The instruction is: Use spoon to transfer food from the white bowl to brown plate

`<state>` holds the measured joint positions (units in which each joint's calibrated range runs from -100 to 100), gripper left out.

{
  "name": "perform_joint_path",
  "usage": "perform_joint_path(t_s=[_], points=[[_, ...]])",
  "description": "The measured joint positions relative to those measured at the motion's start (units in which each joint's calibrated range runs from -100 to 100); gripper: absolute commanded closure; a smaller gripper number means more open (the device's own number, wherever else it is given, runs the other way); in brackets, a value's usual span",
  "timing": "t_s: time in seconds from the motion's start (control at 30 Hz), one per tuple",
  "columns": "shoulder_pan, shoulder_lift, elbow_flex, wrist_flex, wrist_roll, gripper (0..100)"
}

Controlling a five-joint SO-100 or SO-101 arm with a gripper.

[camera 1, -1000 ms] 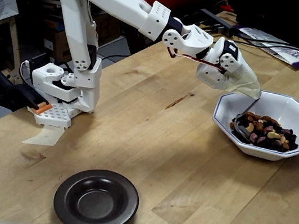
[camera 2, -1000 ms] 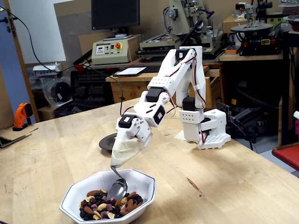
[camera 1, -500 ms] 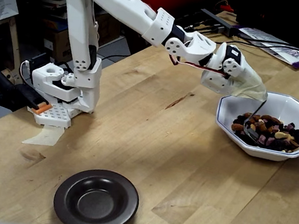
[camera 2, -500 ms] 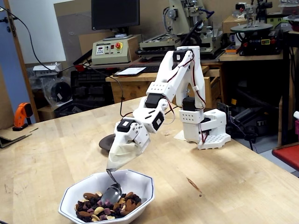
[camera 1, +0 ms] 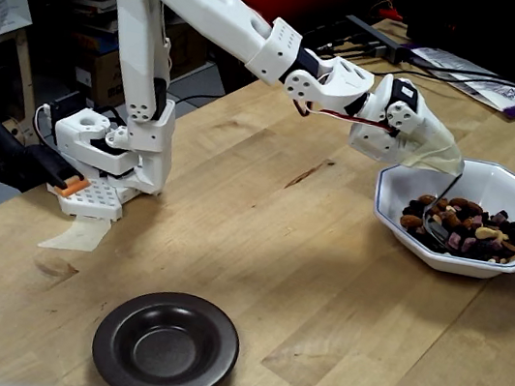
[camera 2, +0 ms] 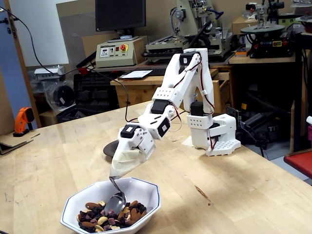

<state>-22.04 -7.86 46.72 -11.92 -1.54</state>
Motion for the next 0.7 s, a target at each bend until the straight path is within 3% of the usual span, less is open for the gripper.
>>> perform_joint_path(t_s=[0.7], points=[[0.1, 0.1, 0.1, -7.4, -0.1, 96]])
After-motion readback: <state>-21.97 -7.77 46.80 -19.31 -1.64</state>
